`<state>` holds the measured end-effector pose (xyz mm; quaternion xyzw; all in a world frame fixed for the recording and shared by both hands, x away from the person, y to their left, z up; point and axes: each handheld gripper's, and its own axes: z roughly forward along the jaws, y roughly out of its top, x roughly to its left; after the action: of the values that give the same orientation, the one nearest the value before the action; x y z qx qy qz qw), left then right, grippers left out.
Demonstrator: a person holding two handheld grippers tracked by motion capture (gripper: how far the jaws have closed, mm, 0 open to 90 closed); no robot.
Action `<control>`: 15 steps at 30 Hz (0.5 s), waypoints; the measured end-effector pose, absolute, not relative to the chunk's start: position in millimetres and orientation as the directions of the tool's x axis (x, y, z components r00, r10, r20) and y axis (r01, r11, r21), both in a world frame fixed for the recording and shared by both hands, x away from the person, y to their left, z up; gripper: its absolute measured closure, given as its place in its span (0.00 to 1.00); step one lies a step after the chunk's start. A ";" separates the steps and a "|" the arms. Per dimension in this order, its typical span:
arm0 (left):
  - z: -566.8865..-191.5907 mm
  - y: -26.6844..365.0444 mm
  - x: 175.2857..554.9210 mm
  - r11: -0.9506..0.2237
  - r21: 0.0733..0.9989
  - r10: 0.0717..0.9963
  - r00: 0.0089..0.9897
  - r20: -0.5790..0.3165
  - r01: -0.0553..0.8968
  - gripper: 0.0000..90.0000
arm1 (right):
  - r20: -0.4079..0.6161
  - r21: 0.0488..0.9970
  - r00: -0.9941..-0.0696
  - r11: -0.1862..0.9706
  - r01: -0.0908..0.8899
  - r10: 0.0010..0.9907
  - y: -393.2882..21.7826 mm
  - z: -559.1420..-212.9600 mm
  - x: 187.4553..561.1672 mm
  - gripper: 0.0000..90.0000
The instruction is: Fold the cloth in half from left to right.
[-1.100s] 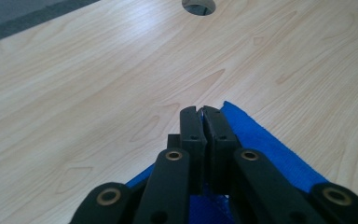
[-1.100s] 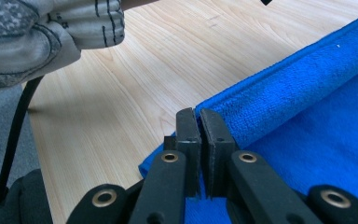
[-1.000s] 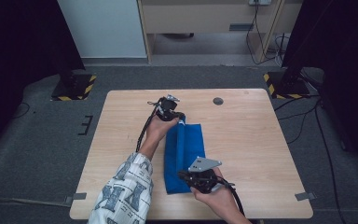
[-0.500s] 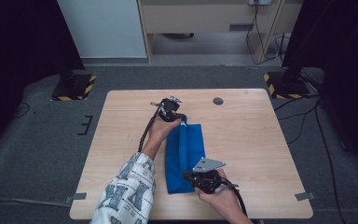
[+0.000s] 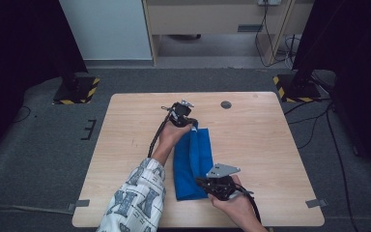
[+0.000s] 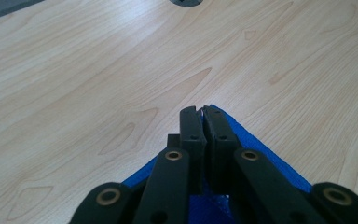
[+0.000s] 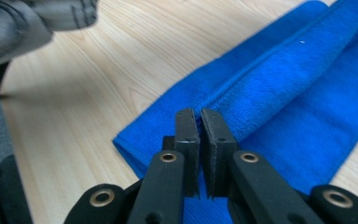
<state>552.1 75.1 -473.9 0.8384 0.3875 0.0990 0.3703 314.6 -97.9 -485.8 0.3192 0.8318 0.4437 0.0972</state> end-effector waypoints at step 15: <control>-480.3 65.4 552.6 -0.425 0.692 0.719 0.682 -0.134 0.584 0.98 | 0.116 0.790 -0.771 0.412 0.453 0.626 -107.8 -490.7 310.1 0.97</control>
<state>552.6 65.4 -480.3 0.8391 0.3881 0.0911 0.3701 310.1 -107.8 -490.7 0.3233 0.8344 0.4351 0.0994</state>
